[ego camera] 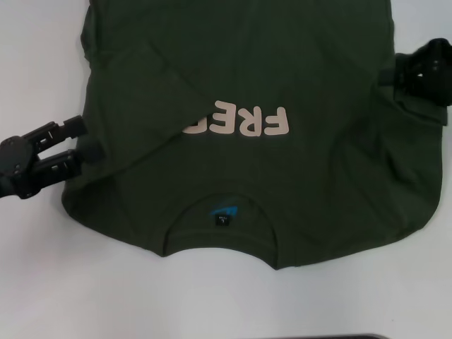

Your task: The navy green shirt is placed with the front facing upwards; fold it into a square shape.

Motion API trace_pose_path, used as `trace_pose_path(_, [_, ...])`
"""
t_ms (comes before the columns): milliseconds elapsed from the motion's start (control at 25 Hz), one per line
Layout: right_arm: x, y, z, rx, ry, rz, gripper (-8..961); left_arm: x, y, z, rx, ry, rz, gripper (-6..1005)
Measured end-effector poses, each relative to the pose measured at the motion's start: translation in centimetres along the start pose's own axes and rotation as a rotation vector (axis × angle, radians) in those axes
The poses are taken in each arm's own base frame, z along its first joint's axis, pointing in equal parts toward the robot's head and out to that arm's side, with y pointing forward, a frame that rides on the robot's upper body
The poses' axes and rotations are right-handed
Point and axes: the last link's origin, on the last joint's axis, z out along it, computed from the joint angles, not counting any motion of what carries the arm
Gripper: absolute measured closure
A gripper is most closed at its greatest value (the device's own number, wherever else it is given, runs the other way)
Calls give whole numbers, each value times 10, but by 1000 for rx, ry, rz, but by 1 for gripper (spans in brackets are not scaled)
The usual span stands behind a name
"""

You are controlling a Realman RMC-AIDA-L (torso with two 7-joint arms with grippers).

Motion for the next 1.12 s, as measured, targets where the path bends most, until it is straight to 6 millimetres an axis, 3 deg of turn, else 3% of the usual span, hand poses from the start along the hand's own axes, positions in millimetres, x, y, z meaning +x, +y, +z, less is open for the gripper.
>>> trace_pose_path(520, [8, -12, 28, -5, -26, 54, 932, 2, 0, -3, 13, 22, 2, 140])
trace_pose_path(760, [9, -12, 38, -3, -33, 58, 761, 3, -1, -4, 22, 31, 4, 139])
trace_pose_path(960, [7, -3, 49, -27, -22, 31, 517, 2, -2, -5, 27, 31, 3, 142])
trace_pose_path(1120, [2, 2, 47, -30, -20, -3, 510, 3, -2, -6, 32, 38, 0, 145])
